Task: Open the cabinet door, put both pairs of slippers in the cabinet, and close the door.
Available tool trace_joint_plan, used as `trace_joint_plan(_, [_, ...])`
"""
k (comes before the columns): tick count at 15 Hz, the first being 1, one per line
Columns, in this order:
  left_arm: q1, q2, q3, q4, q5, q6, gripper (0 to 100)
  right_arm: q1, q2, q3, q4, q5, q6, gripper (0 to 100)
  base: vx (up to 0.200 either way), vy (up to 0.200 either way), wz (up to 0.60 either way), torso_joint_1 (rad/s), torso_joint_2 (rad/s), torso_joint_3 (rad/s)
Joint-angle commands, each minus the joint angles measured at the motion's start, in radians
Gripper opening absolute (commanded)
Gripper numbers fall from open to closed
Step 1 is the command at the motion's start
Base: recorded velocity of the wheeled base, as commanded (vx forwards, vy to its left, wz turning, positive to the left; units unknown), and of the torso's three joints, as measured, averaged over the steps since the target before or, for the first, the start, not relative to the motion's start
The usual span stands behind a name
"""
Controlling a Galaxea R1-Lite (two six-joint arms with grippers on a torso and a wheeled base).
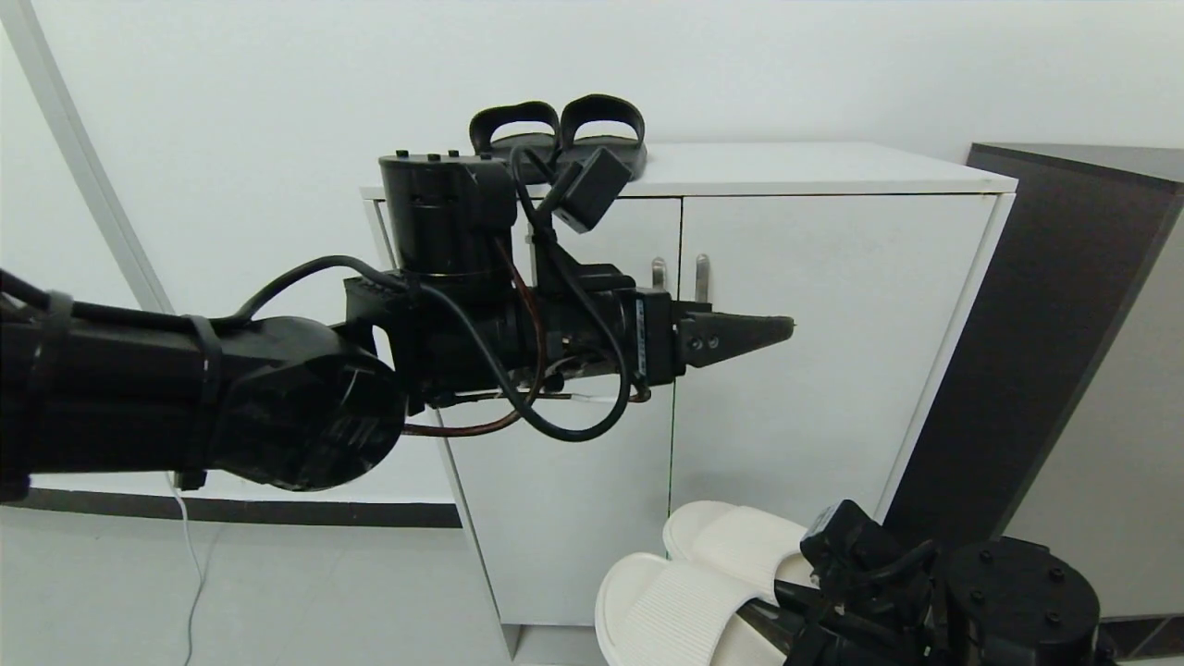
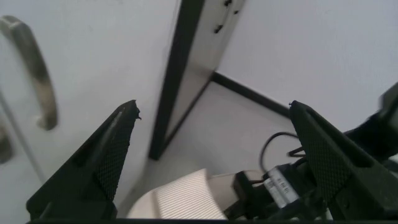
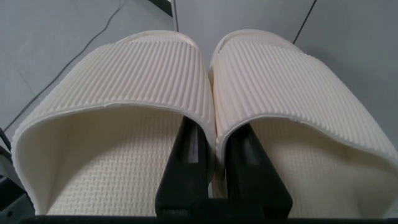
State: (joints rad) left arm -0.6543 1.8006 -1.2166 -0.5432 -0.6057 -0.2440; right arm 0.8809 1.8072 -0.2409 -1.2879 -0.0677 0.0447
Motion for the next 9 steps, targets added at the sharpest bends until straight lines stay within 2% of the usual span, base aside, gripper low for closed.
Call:
trace_joint_plan(1, [0.008,0.037,-0.038,0.000,-0.016,-0.044,100,0.000,0.000,0.000,-0.001,0.000,0.000,0,0.000,0.000,0.00,0.000,0.00,0.000])
trace_joint_plan(2, [0.008,0.049,-0.044,-0.003,-0.011,-0.044,100,0.000,0.001,0.000,-0.001,0.000,0.000,0,0.000,0.000,0.00,0.000,0.00,0.000])
trace_joint_plan(6, [0.008,0.097,-0.086,0.002,0.133,-0.031,100,-0.002,0.003,-0.002,-0.001,0.000,-0.002,0,0.000,0.000,0.00,0.000,0.00,0.000])
trace_joint_plan(9, [0.008,0.135,-0.129,0.006,0.212,-0.031,100,-0.002,0.011,-0.002,-0.001,-0.001,-0.002,0,0.000,0.000,0.00,0.000,0.00,0.000])
